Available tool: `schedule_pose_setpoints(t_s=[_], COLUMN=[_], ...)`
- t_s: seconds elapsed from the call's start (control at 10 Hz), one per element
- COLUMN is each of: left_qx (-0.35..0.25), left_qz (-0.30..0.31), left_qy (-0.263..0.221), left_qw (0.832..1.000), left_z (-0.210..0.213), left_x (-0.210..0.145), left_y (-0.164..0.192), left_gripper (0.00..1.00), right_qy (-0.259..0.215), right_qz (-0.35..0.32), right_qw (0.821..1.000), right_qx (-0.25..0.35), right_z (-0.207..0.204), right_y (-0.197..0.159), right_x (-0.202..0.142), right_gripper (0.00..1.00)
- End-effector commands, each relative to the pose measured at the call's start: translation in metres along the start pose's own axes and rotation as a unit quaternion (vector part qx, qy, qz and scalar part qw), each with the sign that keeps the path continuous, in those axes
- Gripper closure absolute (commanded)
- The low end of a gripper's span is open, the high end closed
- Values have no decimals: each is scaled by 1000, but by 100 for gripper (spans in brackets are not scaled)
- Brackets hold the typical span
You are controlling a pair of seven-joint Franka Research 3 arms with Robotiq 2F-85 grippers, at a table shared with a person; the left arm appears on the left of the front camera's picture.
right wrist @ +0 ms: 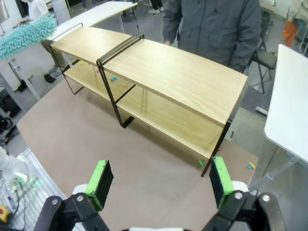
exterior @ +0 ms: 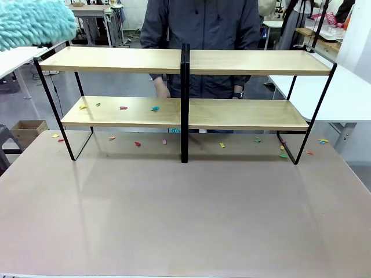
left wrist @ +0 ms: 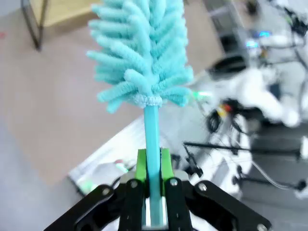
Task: Clean the shelves.
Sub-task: Clean a randomly selected level of the Shelf with the Duster, then clean another randomly selected level of the Shelf with the Duster.
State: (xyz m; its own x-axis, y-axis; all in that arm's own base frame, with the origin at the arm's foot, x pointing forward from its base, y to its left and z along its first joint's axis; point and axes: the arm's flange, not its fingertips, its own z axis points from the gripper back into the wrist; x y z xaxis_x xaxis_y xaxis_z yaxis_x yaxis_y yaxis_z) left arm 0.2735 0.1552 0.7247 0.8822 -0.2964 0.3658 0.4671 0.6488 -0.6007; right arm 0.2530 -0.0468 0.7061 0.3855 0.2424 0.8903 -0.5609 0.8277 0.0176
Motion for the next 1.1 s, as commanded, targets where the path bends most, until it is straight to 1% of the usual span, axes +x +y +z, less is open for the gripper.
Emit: schedule_pose_setpoints(t_s=[0.0,0.2,0.4,0.5,1.0], left_qx=[-88,-132,-203,-132,-132], left_qz=[-31,-44,-98,-48,-48], left_qy=[27,-19,-60,-17,-17], left_qw=[995,990,972,990,990], left_z=[20,32,40,22,22], left_x=[-23,-50,-57,-62,-62], left_y=[21,42,50,45,45], left_gripper=[87,87,87,87,87], right_qy=[-4,-4,-4,-4,-4], right_qz=[1,1,1,1,1], right_qw=[1000,1000,1000,1000,1000], right_qx=[3,3,3,3,3], right_z=[0,0,0,0,0], right_y=[1,1,1,1,1], right_x=[1,1,1,1,1], right_gripper=[0,0,0,0,0])
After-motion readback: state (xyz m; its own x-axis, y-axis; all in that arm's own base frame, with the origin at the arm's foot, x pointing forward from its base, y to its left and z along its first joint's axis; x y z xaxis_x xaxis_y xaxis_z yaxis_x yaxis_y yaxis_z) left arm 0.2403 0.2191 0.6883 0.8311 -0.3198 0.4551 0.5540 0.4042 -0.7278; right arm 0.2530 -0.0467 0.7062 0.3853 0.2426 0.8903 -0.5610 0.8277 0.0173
